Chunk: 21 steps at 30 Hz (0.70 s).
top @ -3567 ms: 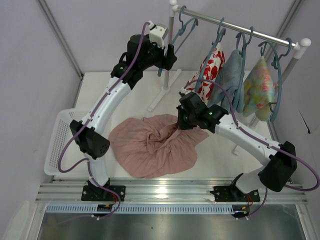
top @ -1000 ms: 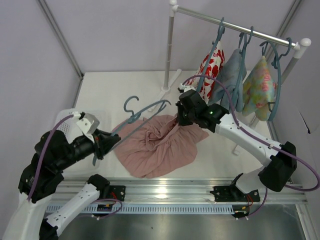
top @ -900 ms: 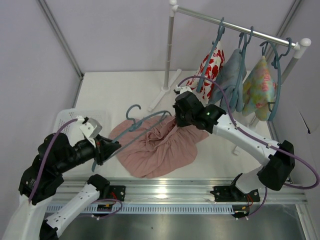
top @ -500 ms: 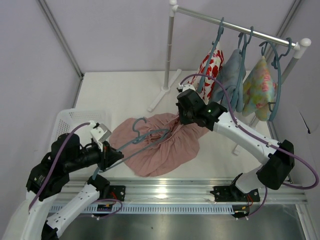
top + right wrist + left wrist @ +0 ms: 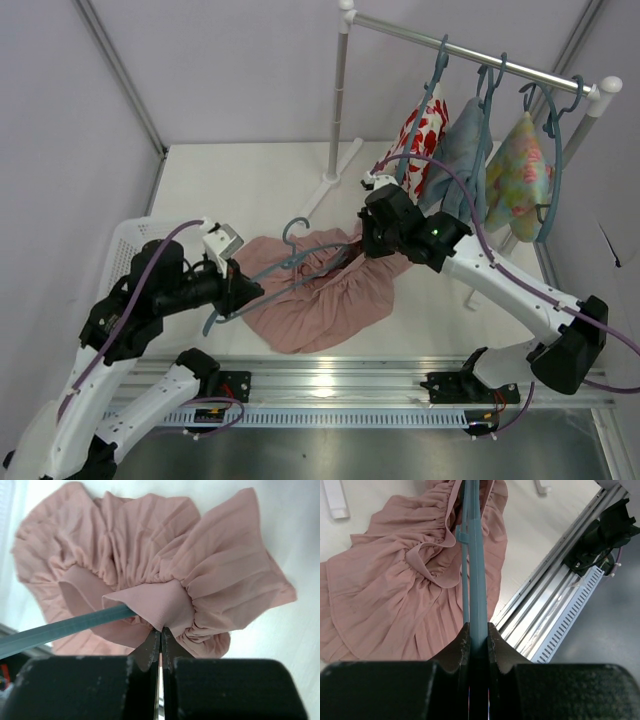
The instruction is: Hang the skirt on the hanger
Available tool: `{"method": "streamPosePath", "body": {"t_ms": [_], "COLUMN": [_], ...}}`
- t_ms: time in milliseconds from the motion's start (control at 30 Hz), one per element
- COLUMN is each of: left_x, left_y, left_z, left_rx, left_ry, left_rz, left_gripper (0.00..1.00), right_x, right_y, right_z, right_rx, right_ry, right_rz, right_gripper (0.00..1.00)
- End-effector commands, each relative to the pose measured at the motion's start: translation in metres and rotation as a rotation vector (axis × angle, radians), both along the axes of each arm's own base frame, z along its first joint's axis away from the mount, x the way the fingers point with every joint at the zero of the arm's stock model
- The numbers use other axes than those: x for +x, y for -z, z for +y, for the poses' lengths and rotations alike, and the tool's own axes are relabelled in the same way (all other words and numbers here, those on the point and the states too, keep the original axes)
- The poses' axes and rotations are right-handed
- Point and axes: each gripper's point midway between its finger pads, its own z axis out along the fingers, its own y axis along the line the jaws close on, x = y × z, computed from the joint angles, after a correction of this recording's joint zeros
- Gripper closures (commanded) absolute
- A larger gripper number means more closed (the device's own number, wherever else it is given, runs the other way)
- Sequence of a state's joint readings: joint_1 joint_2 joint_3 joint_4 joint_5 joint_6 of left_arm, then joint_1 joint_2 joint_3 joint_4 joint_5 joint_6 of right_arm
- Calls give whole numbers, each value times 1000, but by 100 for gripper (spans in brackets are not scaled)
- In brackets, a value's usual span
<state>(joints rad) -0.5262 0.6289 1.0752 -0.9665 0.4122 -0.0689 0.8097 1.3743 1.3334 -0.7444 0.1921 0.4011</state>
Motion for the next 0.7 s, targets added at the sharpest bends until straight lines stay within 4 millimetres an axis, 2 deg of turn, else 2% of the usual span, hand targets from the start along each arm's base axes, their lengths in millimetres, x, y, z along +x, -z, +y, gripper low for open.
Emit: {"method": "streamPosePath", "body": {"t_ms": [0, 133, 167, 200, 267, 300, 433, 500, 533, 600, 633, 667], "left_x": [11, 14, 16, 16, 16, 17, 19, 25, 21, 25, 25, 26], "left_y": [-16, -12, -18, -13, -17, -8, 5, 10, 12, 25, 21, 31], "left_z": [-18, -35, -38, -40, -42, -43, -54, -60, -65, -68, -72, -73], "left_rx": [-59, -110, -130, -132, -152, -146, -148, -142, -139, -111, -123, -112], "left_ry": [63, 140, 153, 163, 173, 177, 203, 201, 222, 208, 220, 217], "left_rz": [-62, -73, -109, -107, -143, -132, -113, -126, -134, -142, -169, -162], "left_gripper": [100, 100, 100, 100, 100, 100, 100, 100, 100, 100, 100, 100], "right_x": [-11, -14, -17, -17, -21, -21, -23, -26, -27, -29, -30, -32], "right_y": [-25, -46, -49, -52, -59, -62, -69, -70, -69, -69, -69, -68], "right_z": [11, 31, 34, 34, 34, 33, 33, 36, 37, 38, 39, 39], "right_rx": [123, 214, 223, 231, 264, 276, 346, 363, 364, 373, 374, 374], "right_ry": [-23, -67, -72, -60, -44, -33, -10, -19, -23, -26, -30, -34], "right_rz": [-6, -26, -26, -31, -36, -45, -63, -53, -48, -37, -32, -27], "right_gripper": [100, 100, 100, 100, 100, 100, 100, 100, 100, 100, 100, 100]}}
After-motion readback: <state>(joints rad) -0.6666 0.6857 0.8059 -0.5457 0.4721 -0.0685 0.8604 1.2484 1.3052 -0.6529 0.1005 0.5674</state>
